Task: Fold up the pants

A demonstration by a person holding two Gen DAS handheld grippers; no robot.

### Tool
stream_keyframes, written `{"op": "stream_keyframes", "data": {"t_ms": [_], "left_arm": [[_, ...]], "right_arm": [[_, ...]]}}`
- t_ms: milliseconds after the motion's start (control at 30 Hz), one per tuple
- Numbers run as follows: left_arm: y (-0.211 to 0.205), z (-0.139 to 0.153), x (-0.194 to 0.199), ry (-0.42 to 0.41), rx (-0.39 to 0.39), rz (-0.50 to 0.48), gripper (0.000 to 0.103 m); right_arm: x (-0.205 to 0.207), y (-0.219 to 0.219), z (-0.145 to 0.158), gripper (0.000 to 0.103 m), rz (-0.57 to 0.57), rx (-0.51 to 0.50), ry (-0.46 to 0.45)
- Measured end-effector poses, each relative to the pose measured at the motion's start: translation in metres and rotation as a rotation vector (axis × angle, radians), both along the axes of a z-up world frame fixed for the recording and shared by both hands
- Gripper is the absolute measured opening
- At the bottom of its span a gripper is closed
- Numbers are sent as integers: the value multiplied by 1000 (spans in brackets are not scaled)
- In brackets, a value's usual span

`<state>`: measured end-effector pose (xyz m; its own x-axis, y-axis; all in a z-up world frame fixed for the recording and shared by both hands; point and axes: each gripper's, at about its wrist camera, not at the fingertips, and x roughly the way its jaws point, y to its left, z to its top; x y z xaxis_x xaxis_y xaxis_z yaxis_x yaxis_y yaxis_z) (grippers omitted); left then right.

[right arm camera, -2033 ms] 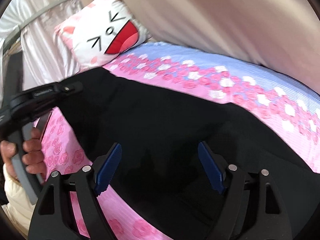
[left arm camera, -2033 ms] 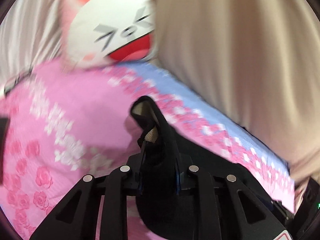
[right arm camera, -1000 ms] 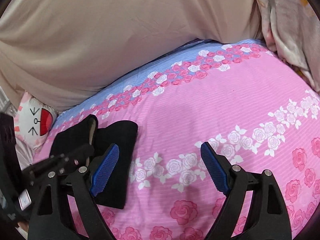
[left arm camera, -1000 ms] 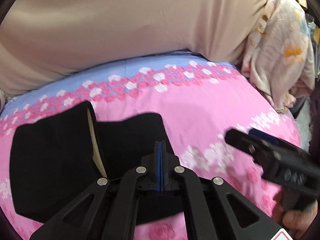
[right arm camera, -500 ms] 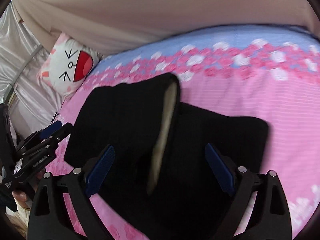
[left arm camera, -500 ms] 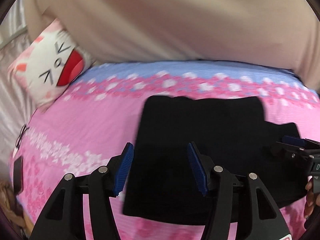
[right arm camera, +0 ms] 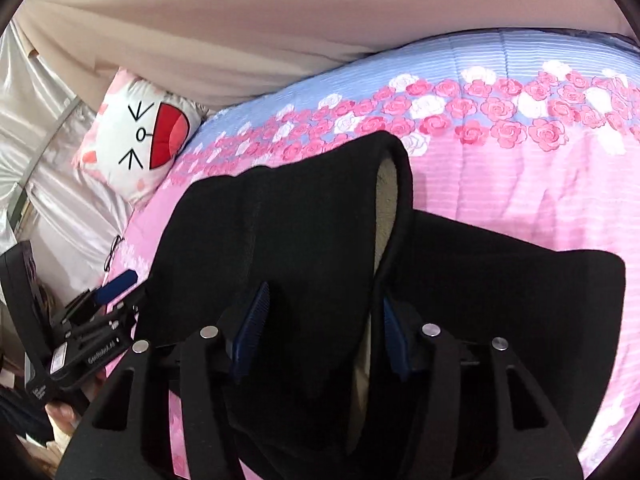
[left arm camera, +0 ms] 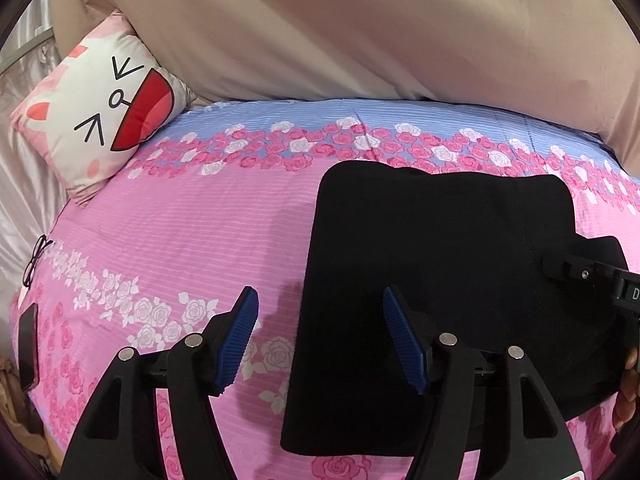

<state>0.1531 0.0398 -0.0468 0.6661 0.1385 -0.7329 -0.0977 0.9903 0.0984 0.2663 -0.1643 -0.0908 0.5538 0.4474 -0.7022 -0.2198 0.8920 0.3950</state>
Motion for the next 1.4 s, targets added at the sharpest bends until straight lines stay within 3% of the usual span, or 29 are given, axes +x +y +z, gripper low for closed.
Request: {"op": "stream_keyframes", "data": {"t_ms": [100, 267, 433, 533, 633, 800, 833, 867, 900, 1100, 1133, 1167, 1233, 1333, 1400], "left_arm": [[1, 1, -1, -1, 6, 1, 63], [5, 7, -7, -14, 1, 14, 63], [15, 24, -19, -54, -6, 32, 64], [21, 29, -23, -70, -11, 47, 69], [21, 26, -21, -56, -9, 61, 69], [12, 17, -20, -25, -11, 46, 69], [10, 17, -21, -24, -9, 42, 69], [7, 17, -22, -22, -6, 36, 69], [5, 16, -22, -21, -4, 31, 69], [6, 13, -26, -2, 5, 13, 69], [9, 12, -26, -2, 6, 17, 69], [11, 11, -26, 0, 5, 20, 69], [15, 8, -23, 8, -2, 30, 69], [18, 4, -18, 24, -31, 35, 69], [17, 5, -15, 29, -58, 16, 69]], "right_arm": [[-10, -1, 18, 18, 9, 50, -39], [-35, 0, 64, 14, 17, 71, -138], [-76, -37, 105, 8, -48, 81, -239], [-96, -73, 104, 5, -139, 70, -244], [-105, -104, 77, 5, -186, 57, -176], [-94, -102, 30, 23, -133, 186, -32], [-89, -94, 26, 39, -109, 191, -22], [-81, -83, 22, 67, -83, 191, -9], [-76, -75, 21, 78, -66, 182, -8], [-50, -36, 6, 80, -40, 21, -1], [-50, -33, 6, 78, -38, 16, -19], [-50, -28, 5, 55, -25, 15, -29], [-46, -18, 0, 29, -10, 34, -7], [-48, -11, 8, 15, 6, 69, -34], [-54, -11, 21, 13, 12, 86, -69]]}}
